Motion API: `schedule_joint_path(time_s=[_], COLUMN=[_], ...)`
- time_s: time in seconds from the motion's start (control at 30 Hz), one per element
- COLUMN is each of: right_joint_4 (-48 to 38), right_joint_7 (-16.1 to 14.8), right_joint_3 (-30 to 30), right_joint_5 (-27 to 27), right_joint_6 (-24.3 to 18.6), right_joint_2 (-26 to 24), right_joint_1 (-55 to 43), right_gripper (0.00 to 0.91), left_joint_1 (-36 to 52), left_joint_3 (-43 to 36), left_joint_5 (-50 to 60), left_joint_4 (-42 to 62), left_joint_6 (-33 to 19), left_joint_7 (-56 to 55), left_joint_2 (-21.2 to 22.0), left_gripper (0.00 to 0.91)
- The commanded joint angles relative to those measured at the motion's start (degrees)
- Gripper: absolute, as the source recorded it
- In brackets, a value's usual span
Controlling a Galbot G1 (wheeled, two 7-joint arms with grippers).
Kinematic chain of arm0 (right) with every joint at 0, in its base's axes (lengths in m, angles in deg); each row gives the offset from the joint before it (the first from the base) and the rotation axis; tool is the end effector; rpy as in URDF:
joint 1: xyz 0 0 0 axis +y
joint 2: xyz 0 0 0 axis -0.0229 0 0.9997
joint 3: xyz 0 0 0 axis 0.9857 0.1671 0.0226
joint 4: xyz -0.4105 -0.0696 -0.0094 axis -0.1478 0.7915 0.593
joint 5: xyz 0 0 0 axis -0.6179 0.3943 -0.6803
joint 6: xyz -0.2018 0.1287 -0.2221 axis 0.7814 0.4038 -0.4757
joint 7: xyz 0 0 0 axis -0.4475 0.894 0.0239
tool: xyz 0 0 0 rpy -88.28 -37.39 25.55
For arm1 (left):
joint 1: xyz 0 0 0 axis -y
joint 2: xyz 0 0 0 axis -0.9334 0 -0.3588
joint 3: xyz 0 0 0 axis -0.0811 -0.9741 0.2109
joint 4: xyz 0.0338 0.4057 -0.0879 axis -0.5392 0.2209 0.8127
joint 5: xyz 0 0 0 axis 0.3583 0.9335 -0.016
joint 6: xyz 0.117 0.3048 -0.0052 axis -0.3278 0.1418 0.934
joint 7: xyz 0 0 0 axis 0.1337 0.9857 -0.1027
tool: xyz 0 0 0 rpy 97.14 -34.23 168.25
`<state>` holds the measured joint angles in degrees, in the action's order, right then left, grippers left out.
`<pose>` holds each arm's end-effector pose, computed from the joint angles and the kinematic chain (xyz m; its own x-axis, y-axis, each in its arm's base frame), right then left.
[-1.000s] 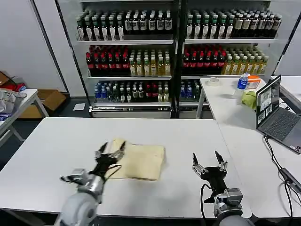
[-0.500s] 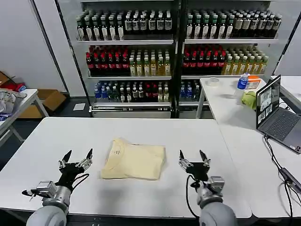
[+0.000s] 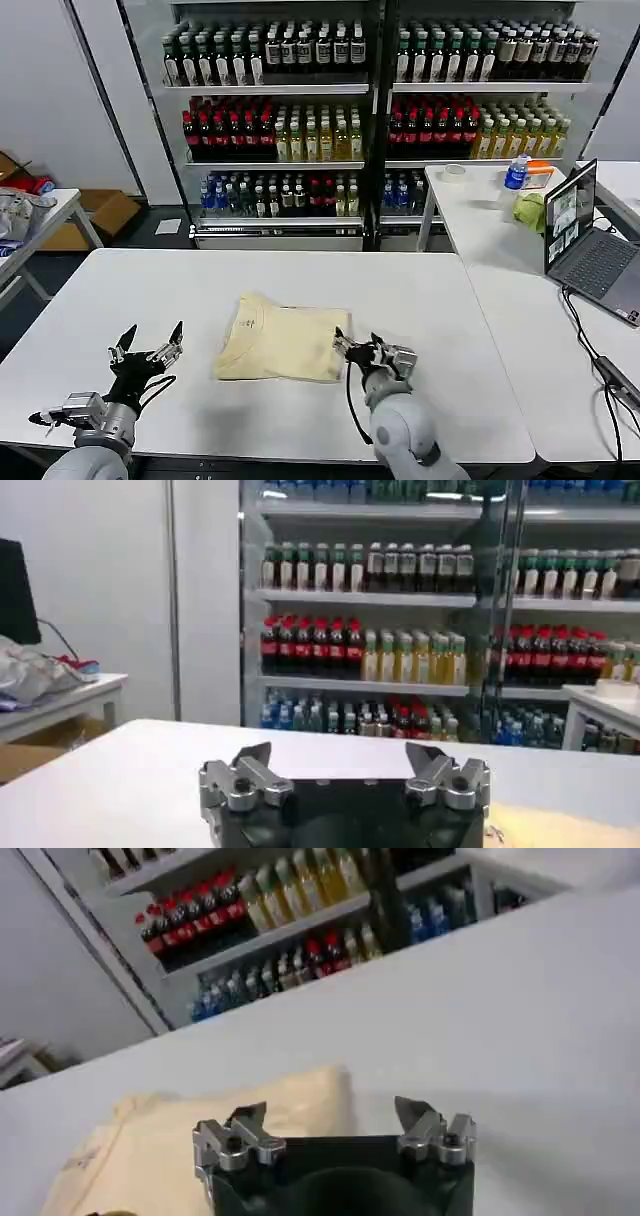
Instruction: Fold and organize the clothes.
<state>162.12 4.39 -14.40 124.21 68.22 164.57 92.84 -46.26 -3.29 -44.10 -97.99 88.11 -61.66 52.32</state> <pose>0.2815 0.0849 -0.3440 -0.8635 -0.2113 0.4580 -0.0318 0.9290 0.3687 0.1638 0.1512 -0.3228 -0.9863 -0.0440 0.1587 -0.0508 0.9980 -0.0386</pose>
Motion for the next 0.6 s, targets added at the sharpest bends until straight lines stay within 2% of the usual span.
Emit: schedule_joint_path(time_s=[0.03, 0.1, 0.17, 0.27, 0.6], right_joint_4=[-7.74, -8.34, -8.79, -8.78, -8.43], right_joint_7=[5.98, 6.46, 6.73, 6.95, 6.77], right_joint_3=[2.9, 2.87, 2.77, 2.32, 1.25], right_joint_5=[8.23, 9.44, 10.2, 10.67, 10.75], right_joint_6=[2.79, 2.79, 2.76, 2.74, 2.74], right_joint_2=[4.81, 4.97, 5.13, 5.3, 4.6], right_joint_1=[-6.47, -6.82, -7.25, -7.55, -7.58], right_gripper=[0.877, 0.605, 0.232, 0.0, 0.0], left_joint_1=[-1.12, -1.2, -1.19, -1.26, -1.05], left_joint_3=[0.8, 0.6, 0.44, 0.37, 0.13], left_joint_5=[0.37, 0.37, 0.39, 0.37, 0.15], left_joint_4=[-0.44, -0.5, -0.5, -0.68, -0.42], left_joint_6=[-0.22, -0.25, -0.26, -0.25, -0.25], left_joint_7=[0.07, 0.02, -0.05, -0.09, -0.09], left_joint_2=[-0.14, -0.02, 0.11, 0.27, 0.2], left_gripper=[0.907, 0.907, 0.907, 0.907, 0.907])
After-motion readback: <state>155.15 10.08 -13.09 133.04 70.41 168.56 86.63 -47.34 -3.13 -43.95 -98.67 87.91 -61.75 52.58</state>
